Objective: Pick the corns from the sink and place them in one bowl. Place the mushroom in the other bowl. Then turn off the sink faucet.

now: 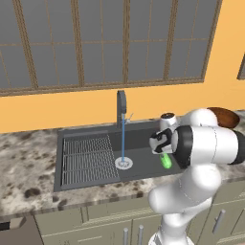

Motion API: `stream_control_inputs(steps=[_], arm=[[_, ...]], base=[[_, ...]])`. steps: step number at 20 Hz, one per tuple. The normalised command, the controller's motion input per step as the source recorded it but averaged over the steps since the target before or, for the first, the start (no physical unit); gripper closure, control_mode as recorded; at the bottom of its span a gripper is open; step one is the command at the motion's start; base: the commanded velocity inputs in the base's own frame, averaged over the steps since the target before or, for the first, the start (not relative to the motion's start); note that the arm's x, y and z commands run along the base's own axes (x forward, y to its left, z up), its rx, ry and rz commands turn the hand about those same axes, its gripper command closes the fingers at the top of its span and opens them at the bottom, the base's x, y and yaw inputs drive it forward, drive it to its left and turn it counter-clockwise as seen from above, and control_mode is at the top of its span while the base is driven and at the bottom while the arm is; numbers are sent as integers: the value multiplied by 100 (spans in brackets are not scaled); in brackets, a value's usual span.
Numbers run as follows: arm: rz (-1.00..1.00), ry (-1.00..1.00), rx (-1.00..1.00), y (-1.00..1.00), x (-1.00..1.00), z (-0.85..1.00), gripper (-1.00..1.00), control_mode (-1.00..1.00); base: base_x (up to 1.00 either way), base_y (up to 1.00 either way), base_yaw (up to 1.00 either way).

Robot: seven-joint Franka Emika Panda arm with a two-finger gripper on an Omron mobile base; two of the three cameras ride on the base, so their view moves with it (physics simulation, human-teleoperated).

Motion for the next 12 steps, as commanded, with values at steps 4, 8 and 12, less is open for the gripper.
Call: stream_control_inputs(steps=[4,8,12], arm=[[0,-2,0,-12,12,-18,-100,-100],[1,0,0,-9,18,-26,-100,-100],[2,0,0,-3,22,-29,-100,-100]], base=[[0,0,0],[0,0,0],[0,0,0]])
